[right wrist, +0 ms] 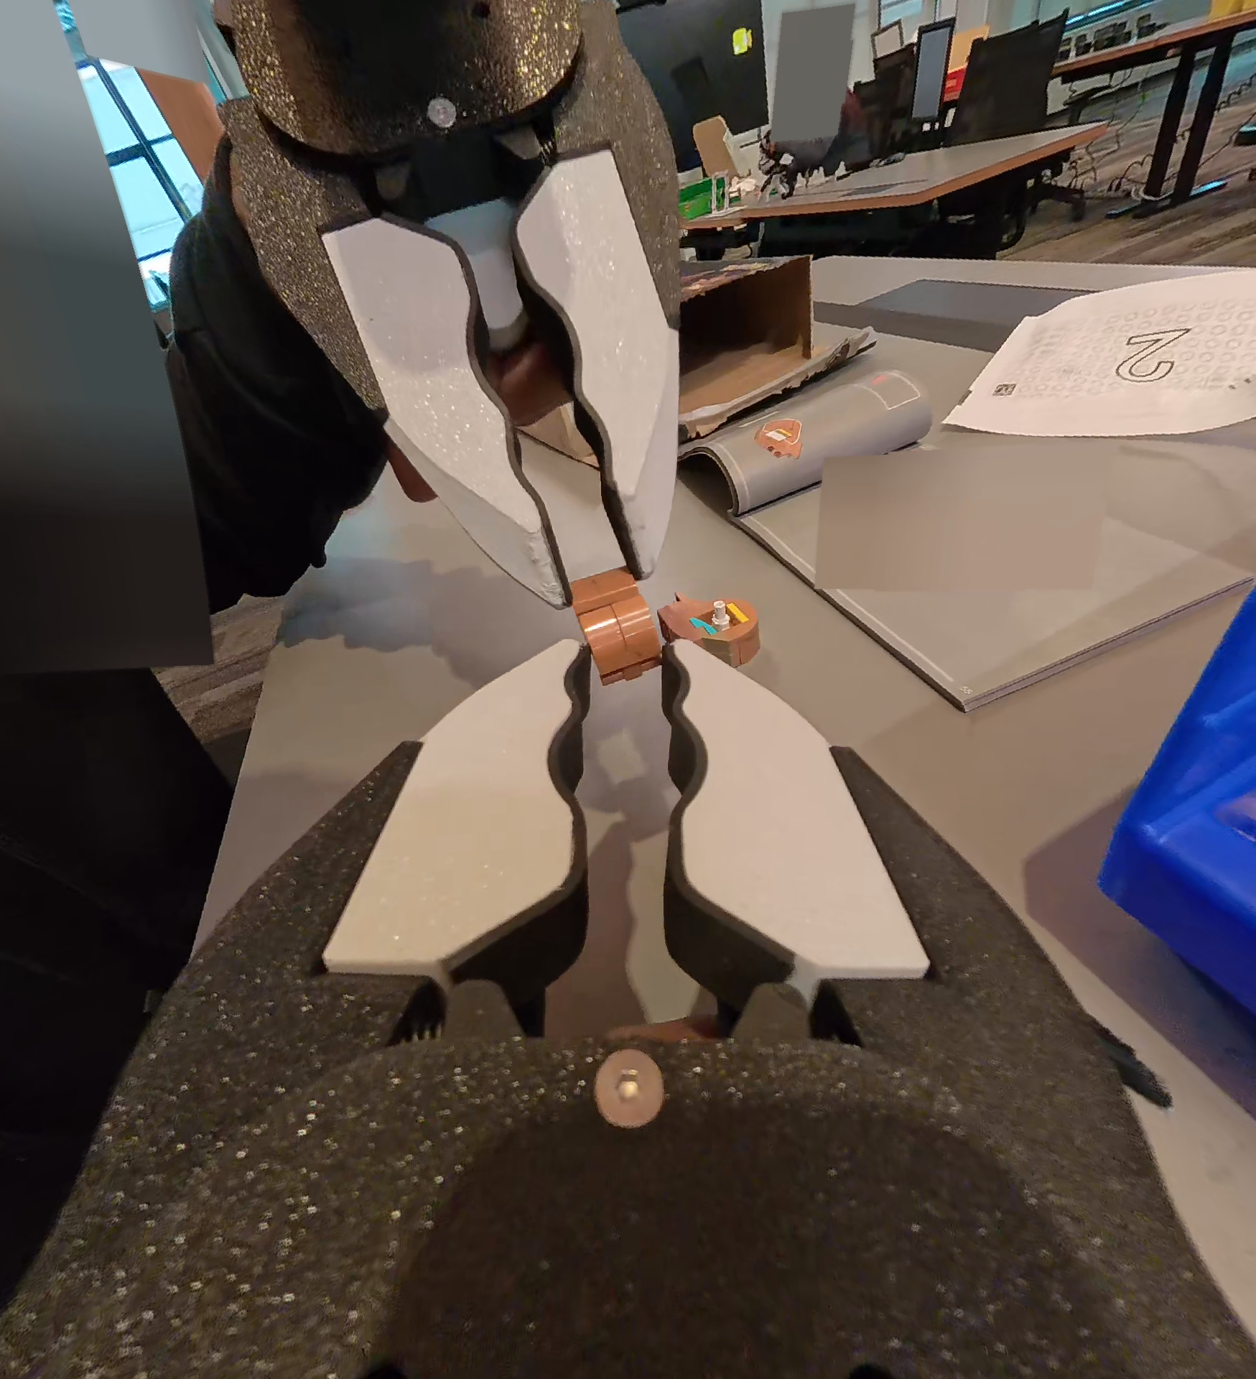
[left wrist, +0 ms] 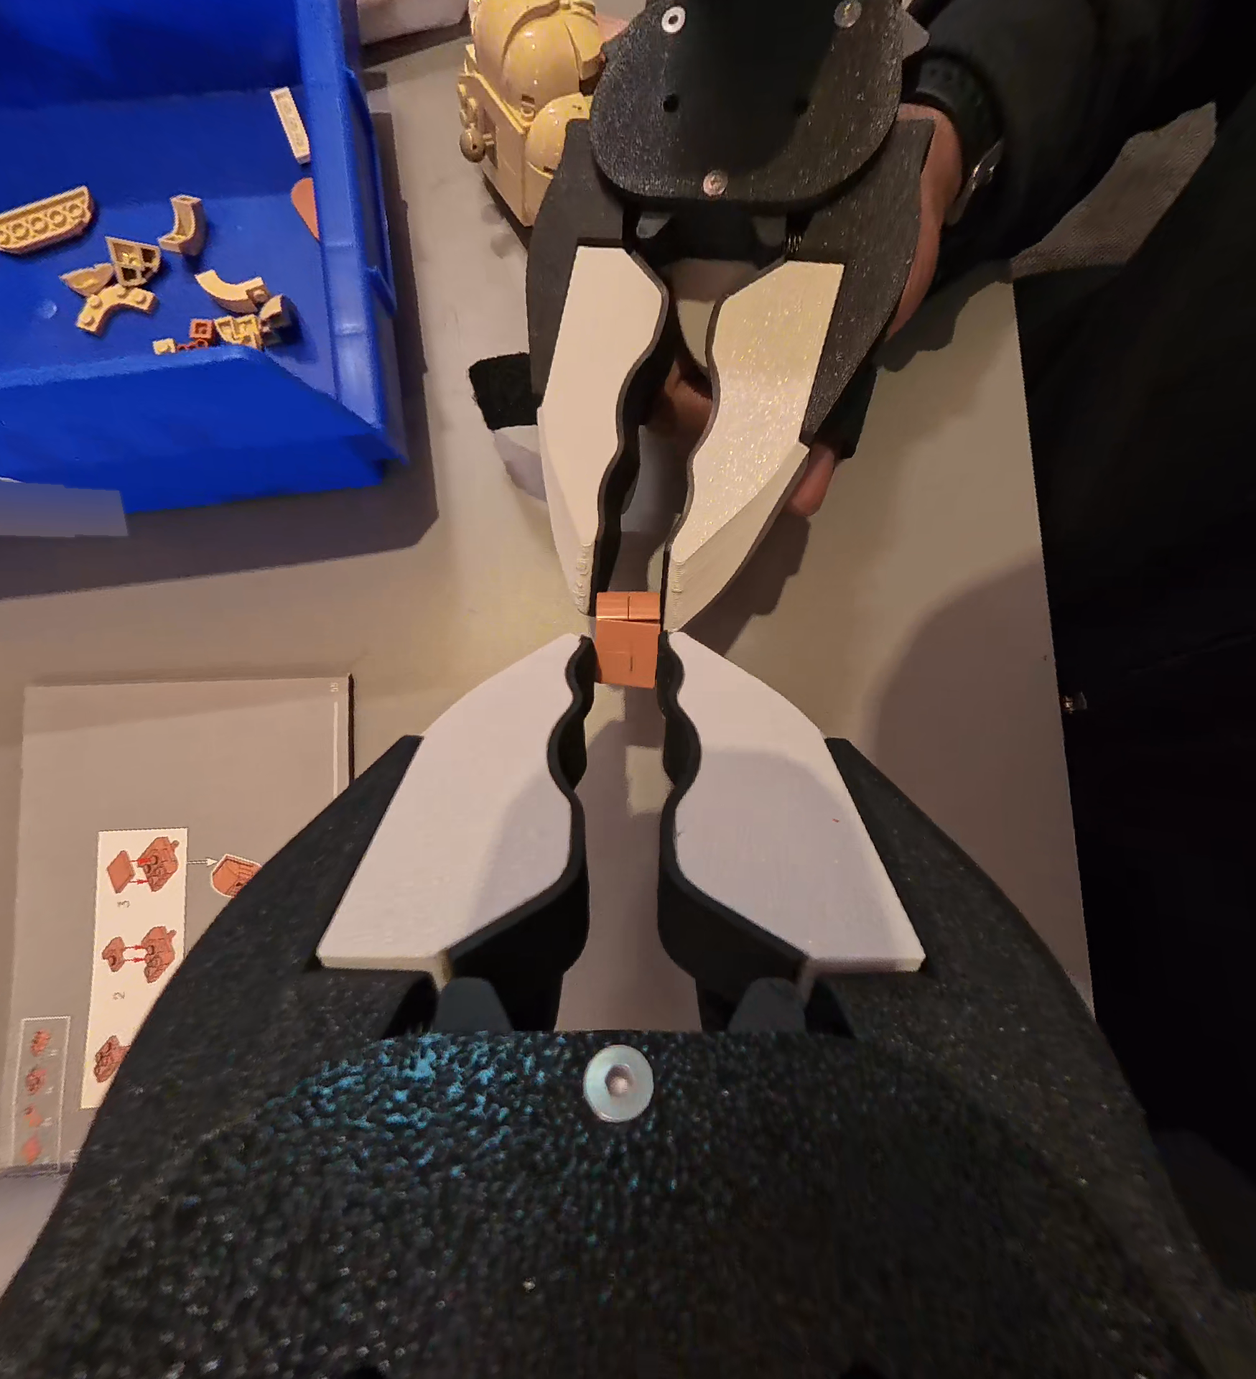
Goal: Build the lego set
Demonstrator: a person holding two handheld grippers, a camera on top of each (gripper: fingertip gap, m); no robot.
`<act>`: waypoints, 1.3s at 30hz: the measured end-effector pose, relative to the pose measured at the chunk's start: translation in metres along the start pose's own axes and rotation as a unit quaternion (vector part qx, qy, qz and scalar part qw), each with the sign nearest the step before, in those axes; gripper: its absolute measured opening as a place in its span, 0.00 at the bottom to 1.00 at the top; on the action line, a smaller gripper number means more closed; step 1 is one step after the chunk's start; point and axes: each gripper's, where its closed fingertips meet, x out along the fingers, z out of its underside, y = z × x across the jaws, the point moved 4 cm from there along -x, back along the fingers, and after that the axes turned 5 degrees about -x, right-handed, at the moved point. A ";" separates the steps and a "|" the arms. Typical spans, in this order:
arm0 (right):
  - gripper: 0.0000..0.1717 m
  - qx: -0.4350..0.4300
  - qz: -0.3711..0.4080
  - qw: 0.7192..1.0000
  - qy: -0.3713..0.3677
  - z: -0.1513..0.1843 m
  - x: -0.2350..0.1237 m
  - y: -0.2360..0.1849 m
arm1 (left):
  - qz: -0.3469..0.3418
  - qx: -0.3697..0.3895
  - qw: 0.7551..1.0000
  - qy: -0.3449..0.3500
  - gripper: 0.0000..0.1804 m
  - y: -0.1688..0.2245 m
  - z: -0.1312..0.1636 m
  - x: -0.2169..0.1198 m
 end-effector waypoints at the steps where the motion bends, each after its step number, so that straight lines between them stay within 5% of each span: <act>1: 0.10 0.000 0.000 1.000 0.001 0.000 0.000 0.000 | 0.000 0.000 1.000 -0.002 0.09 0.001 0.000 0.000; 39: 0.10 -0.040 -0.035 0.993 0.104 -0.019 -0.011 -0.016 | 0.046 -0.029 0.998 0.028 0.14 0.013 -0.014 -0.015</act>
